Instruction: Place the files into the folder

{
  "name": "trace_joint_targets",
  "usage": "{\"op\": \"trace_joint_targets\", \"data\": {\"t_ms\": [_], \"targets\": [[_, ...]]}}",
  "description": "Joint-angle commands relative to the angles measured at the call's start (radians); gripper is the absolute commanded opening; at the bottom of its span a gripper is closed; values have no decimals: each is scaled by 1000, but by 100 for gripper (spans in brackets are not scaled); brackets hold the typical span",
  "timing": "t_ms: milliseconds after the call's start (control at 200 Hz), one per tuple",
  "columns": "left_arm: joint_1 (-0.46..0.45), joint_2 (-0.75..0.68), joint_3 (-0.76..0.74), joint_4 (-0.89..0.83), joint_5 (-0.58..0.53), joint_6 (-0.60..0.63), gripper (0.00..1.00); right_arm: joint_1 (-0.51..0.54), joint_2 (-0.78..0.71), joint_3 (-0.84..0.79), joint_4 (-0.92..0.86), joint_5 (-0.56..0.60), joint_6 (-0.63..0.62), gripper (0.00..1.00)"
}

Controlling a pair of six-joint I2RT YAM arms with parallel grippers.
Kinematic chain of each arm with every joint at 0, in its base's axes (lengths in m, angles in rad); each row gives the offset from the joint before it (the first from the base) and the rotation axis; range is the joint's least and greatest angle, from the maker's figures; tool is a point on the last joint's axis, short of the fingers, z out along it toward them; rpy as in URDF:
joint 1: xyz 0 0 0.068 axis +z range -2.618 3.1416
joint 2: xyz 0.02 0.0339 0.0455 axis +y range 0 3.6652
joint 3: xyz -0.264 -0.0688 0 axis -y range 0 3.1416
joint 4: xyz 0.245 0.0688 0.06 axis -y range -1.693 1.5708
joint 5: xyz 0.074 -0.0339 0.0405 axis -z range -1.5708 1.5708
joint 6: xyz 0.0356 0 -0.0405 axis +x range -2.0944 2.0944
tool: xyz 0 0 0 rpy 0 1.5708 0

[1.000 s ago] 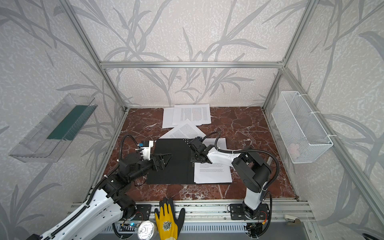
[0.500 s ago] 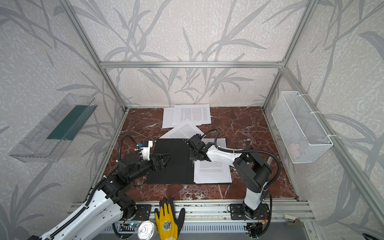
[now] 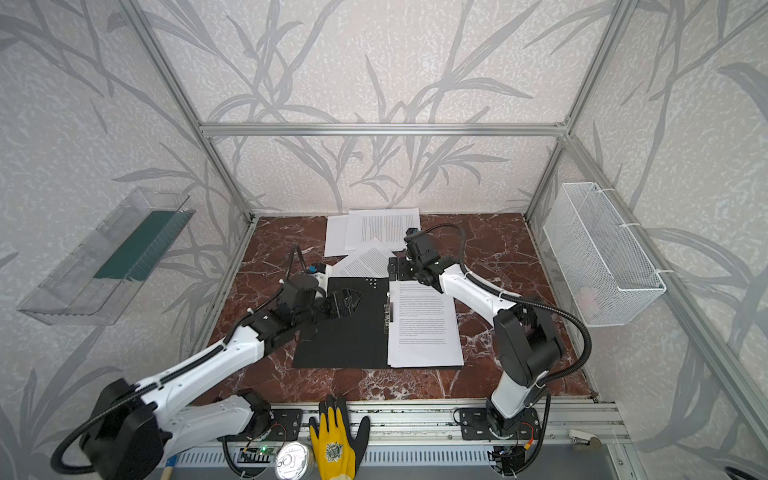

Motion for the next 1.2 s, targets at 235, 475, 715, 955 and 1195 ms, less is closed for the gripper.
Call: {"op": "trace_joint_targets", "data": {"t_ms": [235, 475, 715, 955, 1195], "targets": [[161, 466, 419, -16, 170, 76, 99, -141, 308, 229, -64, -250, -48, 82], [192, 732, 660, -97, 308, 107, 99, -143, 389, 267, -77, -255, -89, 81], [192, 916, 829, -138, 390, 104, 99, -165, 395, 256, -47, -285, -73, 81], [192, 1012, 895, -141, 413, 87, 99, -184, 396, 257, -41, -308, -69, 81], [215, 1134, 1021, -199, 364, 49, 99, -189, 404, 268, -46, -321, -63, 81]]}}
